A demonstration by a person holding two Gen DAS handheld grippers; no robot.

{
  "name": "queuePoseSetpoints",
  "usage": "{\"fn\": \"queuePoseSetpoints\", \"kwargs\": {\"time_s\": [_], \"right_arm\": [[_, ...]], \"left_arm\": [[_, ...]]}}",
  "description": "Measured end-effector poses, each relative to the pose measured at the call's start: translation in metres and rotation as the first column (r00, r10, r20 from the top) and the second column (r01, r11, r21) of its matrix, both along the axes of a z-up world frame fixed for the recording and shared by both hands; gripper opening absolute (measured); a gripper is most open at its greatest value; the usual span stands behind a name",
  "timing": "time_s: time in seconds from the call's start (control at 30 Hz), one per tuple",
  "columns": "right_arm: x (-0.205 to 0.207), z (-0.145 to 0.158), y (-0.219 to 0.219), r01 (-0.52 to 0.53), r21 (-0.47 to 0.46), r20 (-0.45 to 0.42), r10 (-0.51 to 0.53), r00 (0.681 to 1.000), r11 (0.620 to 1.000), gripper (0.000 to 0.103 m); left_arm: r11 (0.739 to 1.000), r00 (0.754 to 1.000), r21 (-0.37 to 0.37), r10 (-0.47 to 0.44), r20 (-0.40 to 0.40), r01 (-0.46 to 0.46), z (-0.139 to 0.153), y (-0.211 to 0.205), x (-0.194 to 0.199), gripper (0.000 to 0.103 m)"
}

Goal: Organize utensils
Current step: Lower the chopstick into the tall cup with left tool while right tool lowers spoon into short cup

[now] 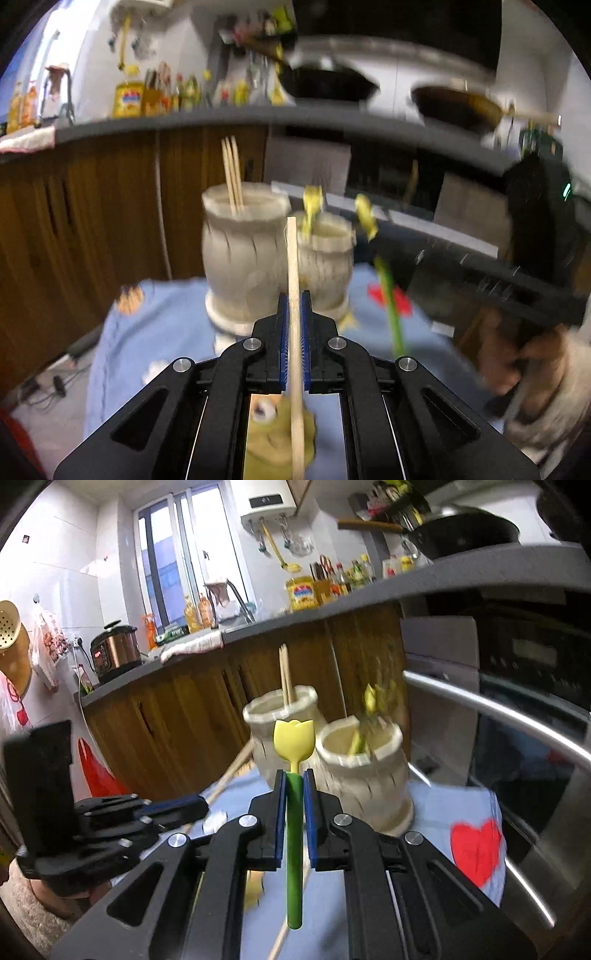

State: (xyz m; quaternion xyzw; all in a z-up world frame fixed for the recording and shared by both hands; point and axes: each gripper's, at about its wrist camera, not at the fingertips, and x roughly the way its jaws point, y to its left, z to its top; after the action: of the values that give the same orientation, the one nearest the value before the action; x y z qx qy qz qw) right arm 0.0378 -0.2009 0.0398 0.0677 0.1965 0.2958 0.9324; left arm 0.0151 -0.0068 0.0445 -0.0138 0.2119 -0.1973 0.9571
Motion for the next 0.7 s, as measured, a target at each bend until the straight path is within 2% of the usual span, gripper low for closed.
{"fn": "queuePoseSetpoints", "kwargs": {"time_s": [0.2, 0.43, 0.7], "right_arm": [[0.033, 0.018, 0.000, 0.037, 0.028, 0.095, -0.040, 0.995, 0.999, 0.009], [0.067, 0.025, -0.019, 0.092, 0.072, 0.112, -0.100, 0.989, 0.993, 0.009], [0.092, 0.032, -0.027, 0.122, 0.096, 0.146, -0.136, 0.980, 0.988, 0.009]], "left_arm": [[0.995, 0.991, -0.095, 0.044, 0.128, -0.031, 0.041, 0.014, 0.029, 0.006], [0.974, 0.979, -0.223, 0.086, 0.183, -0.044, 0.072, 0.019, 0.082, 0.006], [0.973, 0.956, -0.217, 0.141, 0.256, -0.085, 0.078, -0.004, 0.125, 0.006]]}}
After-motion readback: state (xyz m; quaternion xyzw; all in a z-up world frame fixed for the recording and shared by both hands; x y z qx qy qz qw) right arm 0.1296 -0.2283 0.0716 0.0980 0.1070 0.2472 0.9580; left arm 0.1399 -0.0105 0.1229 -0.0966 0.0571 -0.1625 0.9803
